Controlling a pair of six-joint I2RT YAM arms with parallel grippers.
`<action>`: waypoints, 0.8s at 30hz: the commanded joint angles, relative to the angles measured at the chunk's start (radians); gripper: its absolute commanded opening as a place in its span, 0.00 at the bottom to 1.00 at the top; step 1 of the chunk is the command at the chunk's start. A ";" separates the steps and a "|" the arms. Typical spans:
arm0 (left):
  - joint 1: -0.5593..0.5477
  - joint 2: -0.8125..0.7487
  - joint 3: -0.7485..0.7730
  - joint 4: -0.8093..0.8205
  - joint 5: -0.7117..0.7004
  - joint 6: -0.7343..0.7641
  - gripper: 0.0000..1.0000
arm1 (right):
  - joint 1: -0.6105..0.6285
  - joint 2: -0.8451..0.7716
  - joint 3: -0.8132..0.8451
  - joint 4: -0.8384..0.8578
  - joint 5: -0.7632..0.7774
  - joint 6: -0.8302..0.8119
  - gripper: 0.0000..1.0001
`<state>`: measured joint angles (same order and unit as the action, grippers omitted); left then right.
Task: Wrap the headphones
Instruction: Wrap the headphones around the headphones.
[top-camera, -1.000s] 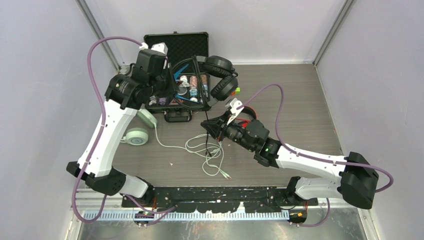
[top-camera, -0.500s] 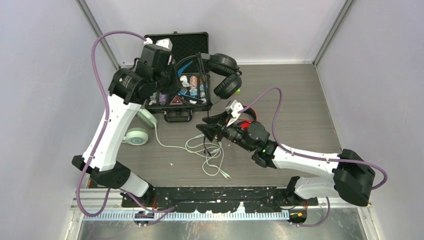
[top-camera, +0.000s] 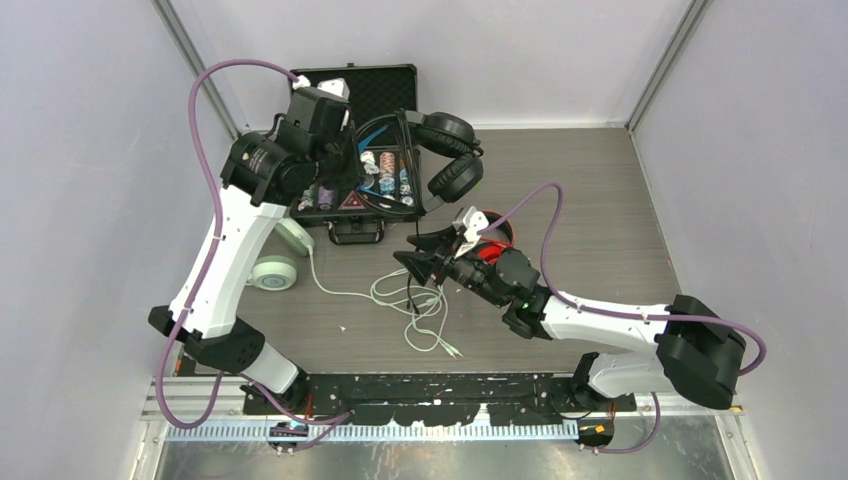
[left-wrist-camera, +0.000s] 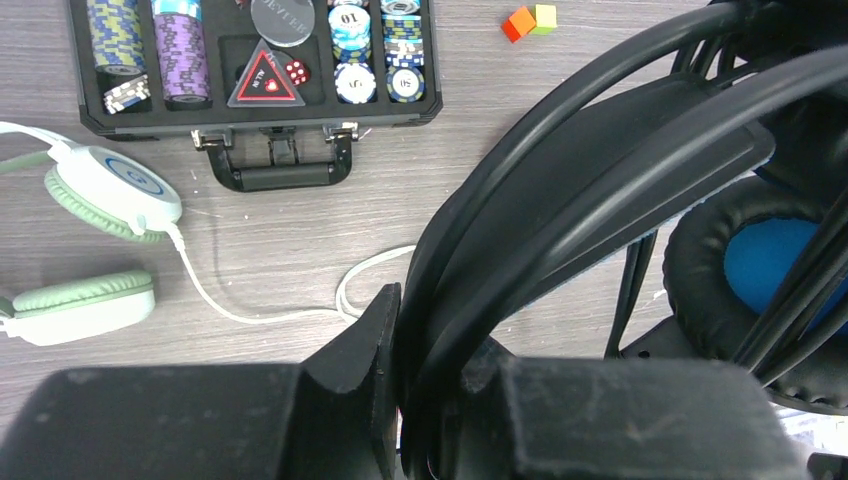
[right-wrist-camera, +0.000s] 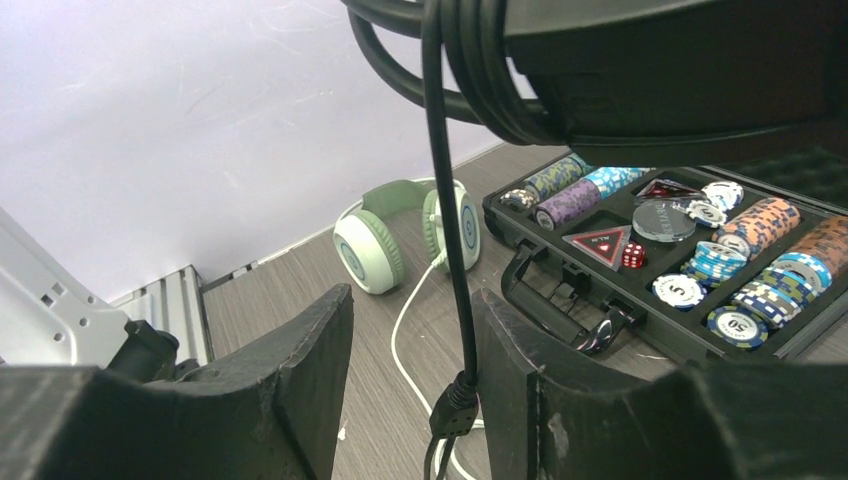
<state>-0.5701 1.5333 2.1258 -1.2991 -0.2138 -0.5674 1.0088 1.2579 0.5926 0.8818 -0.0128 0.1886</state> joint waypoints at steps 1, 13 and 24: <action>-0.006 -0.032 0.078 0.169 0.036 -0.083 0.00 | 0.003 -0.010 -0.007 -0.128 0.062 -0.003 0.52; -0.007 -0.056 0.014 0.185 0.026 -0.063 0.00 | 0.002 -0.081 0.046 -0.213 0.098 -0.035 0.52; -0.008 -0.028 0.095 0.166 0.065 -0.079 0.00 | 0.004 0.062 -0.044 -0.042 0.062 -0.043 0.50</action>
<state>-0.5762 1.5284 2.1414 -1.2278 -0.2001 -0.5957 1.0088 1.2842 0.5755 0.7361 0.0566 0.1635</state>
